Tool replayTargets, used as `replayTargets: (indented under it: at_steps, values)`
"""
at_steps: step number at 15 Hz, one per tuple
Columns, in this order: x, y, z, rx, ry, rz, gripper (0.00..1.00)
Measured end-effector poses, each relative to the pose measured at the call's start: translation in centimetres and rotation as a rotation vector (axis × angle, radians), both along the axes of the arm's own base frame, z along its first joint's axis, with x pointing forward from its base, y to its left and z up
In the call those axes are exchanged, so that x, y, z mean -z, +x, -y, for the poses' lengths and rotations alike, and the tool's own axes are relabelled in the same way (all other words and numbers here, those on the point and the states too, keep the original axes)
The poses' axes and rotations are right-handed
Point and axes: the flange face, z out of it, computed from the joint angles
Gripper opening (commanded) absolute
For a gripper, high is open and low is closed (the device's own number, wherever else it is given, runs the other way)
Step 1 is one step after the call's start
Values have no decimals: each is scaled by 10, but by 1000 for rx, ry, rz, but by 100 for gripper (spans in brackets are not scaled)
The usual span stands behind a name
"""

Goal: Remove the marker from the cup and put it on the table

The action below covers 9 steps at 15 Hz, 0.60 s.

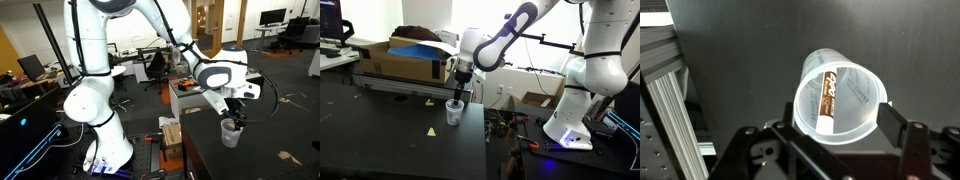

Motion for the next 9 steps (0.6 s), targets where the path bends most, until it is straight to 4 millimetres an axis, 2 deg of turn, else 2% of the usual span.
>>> replayTargets:
  at_steps: [1, 5, 7, 9]
  values:
    - [2, 2, -1, -2, -9, 7, 78]
    - [0, 9, -4, -18, -27, 55, 71]
    - [-2, 11, -5, -18, -27, 79, 64]
    - [-4, 12, -5, -13, -25, 88, 50]
